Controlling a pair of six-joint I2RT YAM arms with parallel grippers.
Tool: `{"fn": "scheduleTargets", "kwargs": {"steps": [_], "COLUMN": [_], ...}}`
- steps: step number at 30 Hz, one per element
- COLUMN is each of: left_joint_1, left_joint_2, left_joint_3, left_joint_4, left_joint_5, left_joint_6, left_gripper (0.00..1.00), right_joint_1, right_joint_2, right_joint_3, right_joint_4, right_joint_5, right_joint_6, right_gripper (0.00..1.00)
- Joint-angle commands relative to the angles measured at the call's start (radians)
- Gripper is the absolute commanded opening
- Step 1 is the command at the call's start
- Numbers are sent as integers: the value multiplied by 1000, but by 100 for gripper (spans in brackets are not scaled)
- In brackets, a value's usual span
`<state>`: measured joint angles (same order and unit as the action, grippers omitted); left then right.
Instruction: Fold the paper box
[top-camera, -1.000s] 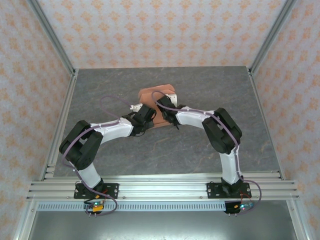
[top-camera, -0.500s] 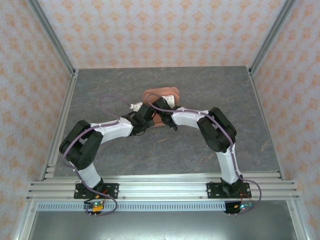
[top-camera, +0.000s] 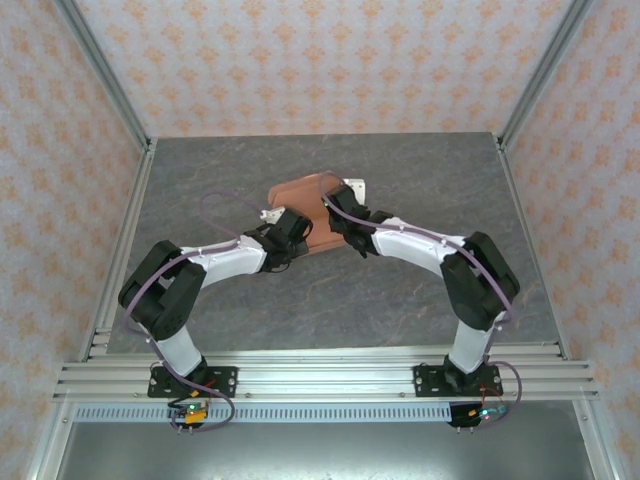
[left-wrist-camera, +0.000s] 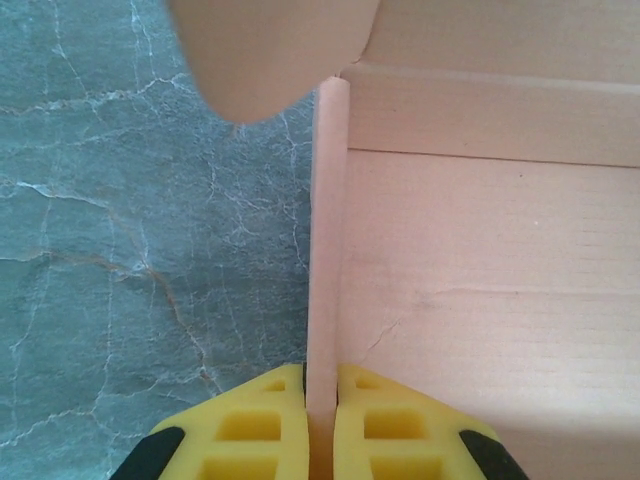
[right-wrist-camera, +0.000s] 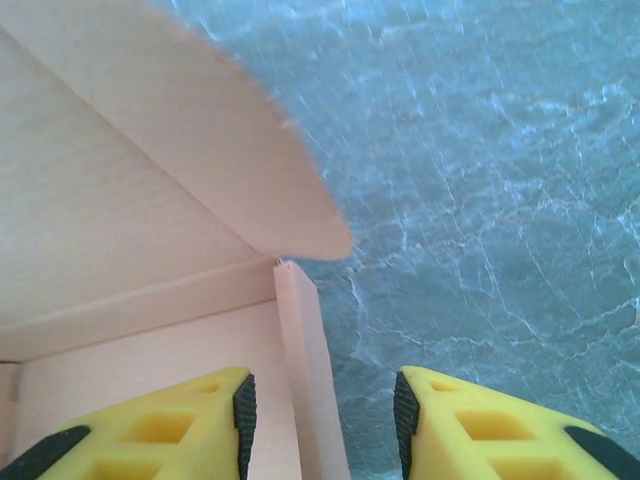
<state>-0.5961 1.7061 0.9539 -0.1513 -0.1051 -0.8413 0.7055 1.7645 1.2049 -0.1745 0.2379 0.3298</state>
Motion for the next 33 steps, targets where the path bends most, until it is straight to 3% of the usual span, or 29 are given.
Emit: {"fn": "scheduleTargets", "kwargs": {"steps": [1, 6, 14, 21, 24, 29, 33], "left_joint_1": [-7, -7, -7, -7, -7, -7, -8], "left_joint_2": [-15, -22, -24, -17, -14, -12, -11], "left_joint_3": [4, -9, -12, -7, -7, -7, -7], "left_joint_4": [-8, -3, -7, -7, -6, -7, -6], "left_joint_5": [-20, -24, -28, -28, -27, -27, -25], "left_joint_6": [-21, -24, -24, -25, -28, -25, -28], "left_gripper": [0, 0, 0, 0, 0, 0, 0], "right_joint_1": [-16, -18, -20, -7, 0, 8, 9], "right_joint_2": [-15, 4, 102, 156, 166, 224, 296], "right_joint_3": [-34, -44, 9, 38, 36, 73, 126], "right_joint_4": [-16, -9, -30, -54, -62, -128, -179], "right_joint_5": [-45, -70, -74, -104, -48, 163, 351], "right_joint_6": [15, 18, -3, -6, -22, -75, -98], "right_gripper": [44, 44, 23, 20, 17, 15, 24]}}
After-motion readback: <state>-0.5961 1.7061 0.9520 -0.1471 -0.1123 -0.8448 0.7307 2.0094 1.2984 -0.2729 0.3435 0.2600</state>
